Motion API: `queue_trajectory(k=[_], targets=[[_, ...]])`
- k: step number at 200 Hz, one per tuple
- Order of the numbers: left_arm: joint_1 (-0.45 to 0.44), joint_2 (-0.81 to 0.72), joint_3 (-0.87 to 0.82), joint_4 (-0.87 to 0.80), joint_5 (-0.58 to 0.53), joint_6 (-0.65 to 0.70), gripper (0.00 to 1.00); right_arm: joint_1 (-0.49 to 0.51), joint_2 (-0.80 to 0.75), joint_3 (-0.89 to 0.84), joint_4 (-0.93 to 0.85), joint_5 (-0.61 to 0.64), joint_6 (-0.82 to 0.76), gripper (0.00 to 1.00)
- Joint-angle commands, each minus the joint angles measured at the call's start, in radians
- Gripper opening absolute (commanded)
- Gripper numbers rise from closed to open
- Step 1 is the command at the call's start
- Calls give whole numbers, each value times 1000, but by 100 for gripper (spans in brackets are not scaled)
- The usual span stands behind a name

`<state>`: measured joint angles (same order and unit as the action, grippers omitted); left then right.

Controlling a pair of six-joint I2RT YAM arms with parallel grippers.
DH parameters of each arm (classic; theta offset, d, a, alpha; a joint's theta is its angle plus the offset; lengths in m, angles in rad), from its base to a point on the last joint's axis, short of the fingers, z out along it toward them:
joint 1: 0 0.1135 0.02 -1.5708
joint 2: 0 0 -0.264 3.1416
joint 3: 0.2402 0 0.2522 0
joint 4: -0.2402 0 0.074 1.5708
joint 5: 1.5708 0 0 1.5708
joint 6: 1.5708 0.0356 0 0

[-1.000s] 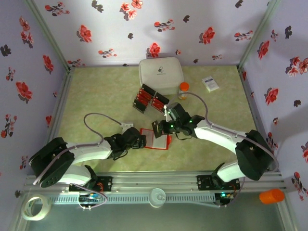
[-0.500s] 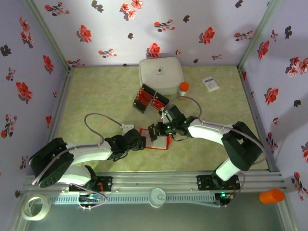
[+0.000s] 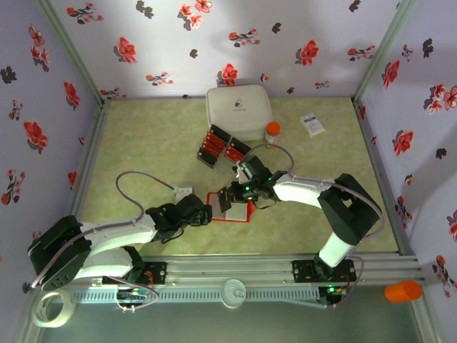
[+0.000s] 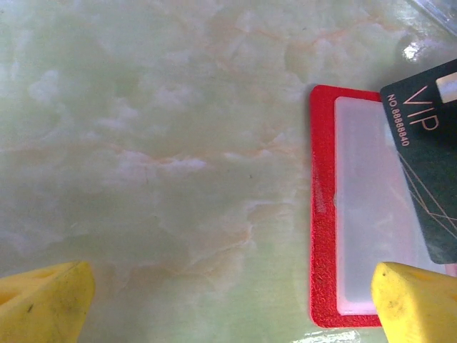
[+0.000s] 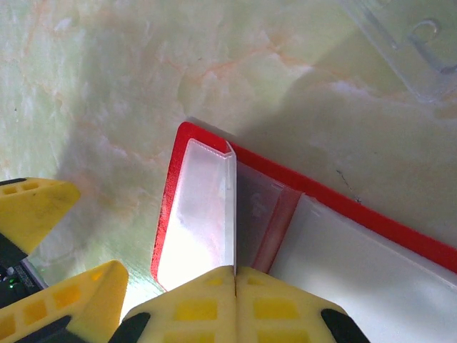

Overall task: Put the credit cards into the card holder
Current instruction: Insert the credit card into the card slot.

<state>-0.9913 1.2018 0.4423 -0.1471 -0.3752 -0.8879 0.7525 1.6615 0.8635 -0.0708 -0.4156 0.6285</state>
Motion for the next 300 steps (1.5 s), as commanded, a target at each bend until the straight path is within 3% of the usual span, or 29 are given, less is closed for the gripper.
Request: queue_trajectory(k=[1, 99, 151, 210, 300], targets=[[-6, -2, 29, -39, -31, 13, 100, -5, 19, 16, -10, -12, -24, 0], [12, 195, 146, 0, -22, 135, 100, -5, 20, -7, 6, -6, -6, 0], [20, 247, 121, -1, -32, 113, 100, -7, 1, -10, 22, -9, 21, 0], [20, 239, 95, -11, -48, 69, 100, -31, -147, -91, 86, 60, 119, 0], [19, 196, 63, -28, -71, 28, 100, -6, -346, -407, 447, 259, 304, 0]])
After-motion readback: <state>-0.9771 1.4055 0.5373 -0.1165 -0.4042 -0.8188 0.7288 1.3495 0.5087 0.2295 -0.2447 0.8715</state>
